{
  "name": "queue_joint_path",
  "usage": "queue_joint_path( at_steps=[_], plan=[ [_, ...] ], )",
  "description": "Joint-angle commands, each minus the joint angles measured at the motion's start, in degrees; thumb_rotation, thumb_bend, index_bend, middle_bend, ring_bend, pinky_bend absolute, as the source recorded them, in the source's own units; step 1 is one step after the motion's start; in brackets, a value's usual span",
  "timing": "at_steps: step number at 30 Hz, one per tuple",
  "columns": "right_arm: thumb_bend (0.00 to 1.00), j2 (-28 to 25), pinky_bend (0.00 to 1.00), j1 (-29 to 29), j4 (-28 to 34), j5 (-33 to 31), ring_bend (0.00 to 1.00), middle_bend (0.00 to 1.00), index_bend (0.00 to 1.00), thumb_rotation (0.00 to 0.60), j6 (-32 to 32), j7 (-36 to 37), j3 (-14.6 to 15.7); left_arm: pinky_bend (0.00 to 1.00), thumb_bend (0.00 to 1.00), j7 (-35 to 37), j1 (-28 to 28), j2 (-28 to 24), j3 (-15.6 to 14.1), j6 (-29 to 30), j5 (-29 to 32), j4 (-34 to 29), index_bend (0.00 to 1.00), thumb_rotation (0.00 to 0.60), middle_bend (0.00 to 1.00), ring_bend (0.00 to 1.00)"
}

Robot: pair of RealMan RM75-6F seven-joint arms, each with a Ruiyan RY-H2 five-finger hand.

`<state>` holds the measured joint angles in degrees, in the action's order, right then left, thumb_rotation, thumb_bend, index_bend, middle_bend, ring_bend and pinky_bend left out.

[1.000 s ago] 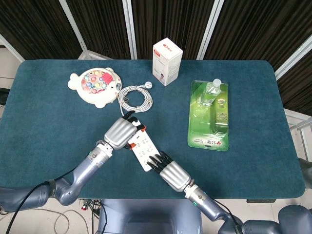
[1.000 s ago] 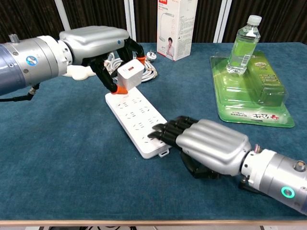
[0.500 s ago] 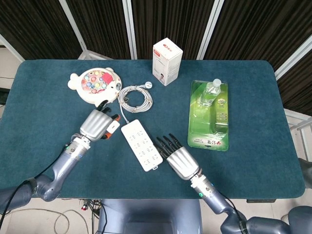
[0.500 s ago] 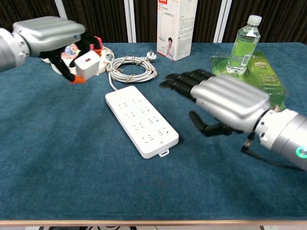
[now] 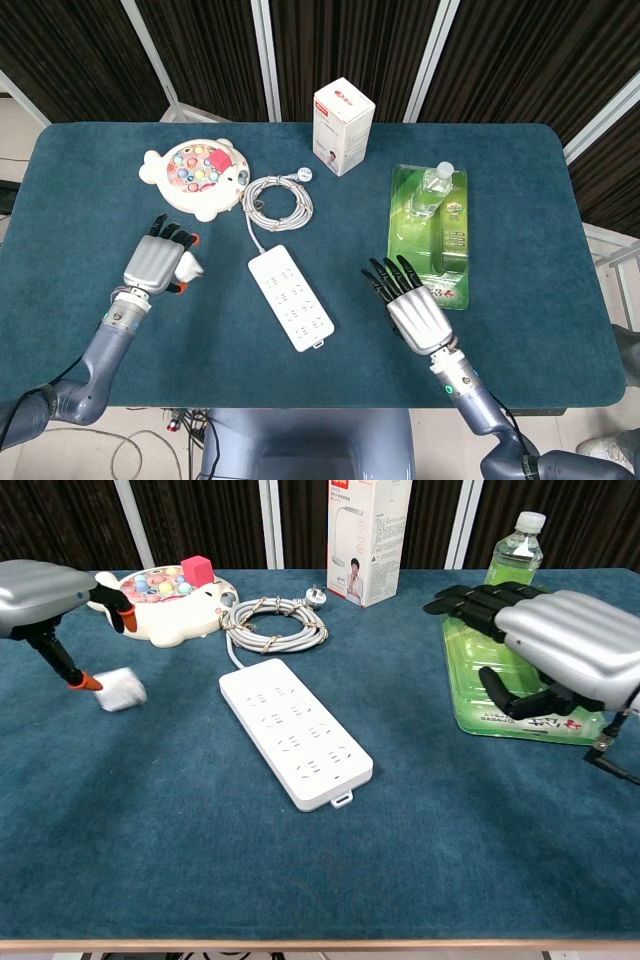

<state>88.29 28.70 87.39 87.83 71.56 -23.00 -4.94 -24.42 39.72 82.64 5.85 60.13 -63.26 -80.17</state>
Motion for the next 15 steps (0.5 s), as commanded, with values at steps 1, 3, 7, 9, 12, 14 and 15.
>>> queue_joint_path(
  at_steps=[1, 3, 7, 9, 12, 14, 15],
  plan=[
    [0.56, -0.9, 0.04, -0.9, 0.3, -0.9, 0.0, 0.0, 0.0, 0.6, 1.0, 0.2, -0.5, 0.0, 0.05, 0.2, -0.6, 0.1, 0.2, 0.7, 0.3, 0.0, 0.21, 0.6, 0.18, 0.08],
    [0.52, -1.9, 0.03, -1.6, 0.8, -1.7, 0.0, 0.0, 0.0, 0.6, 2.0, 0.8, -1.0, 0.0, 0.05, 0.8, -1.4, -0.2, 0.4, 1.6, 0.2, -0.3, 0.2, 0.6, 0.17, 0.06],
    [0.51, -4.2, 0.02, -2.9, 1.4, -2.4, 0.0, 0.0, 0.0, 0.6, 3.7, 2.0, -1.6, 0.0, 0.05, 3.2, -3.7, -1.1, 0.1, 4.3, -1.1, -2.1, 0.17, 0.6, 0.16, 0.06],
    [0.5, -5.2, 0.01, -3.7, 1.6, -2.8, 0.0, 0.0, 0.0, 0.6, 4.5, 3.0, -1.8, 0.0, 0.05, 4.5, -5.1, -1.7, -0.2, 6.1, -2.0, -3.2, 0.17, 0.6, 0.15, 0.06],
    [0.48, -7.0, 0.01, -5.1, 1.5, -3.4, 0.0, 0.0, 0.0, 0.6, 6.0, 4.7, -1.9, 0.0, 0.05, 6.6, -8.1, -2.6, -1.3, 9.6, -3.8, -4.8, 0.16, 0.6, 0.14, 0.06],
    [0.43, -8.7, 0.0, -6.6, 1.1, -3.4, 0.0, 0.0, 0.0, 0.6, 7.4, 6.0, -1.5, 0.0, 0.05, 8.0, -11.1, -3.5, -2.9, 13.5, -6.3, -5.9, 0.16, 0.6, 0.14, 0.06],
    [0.4, -9.2, 0.0, -7.2, 0.9, -3.5, 0.0, 0.0, 0.0, 0.6, 7.8, 6.7, -1.3, 0.0, 0.05, 8.8, -12.3, -3.7, -3.4, 15.0, -7.1, -6.2, 0.16, 0.6, 0.14, 0.06]
  ],
)
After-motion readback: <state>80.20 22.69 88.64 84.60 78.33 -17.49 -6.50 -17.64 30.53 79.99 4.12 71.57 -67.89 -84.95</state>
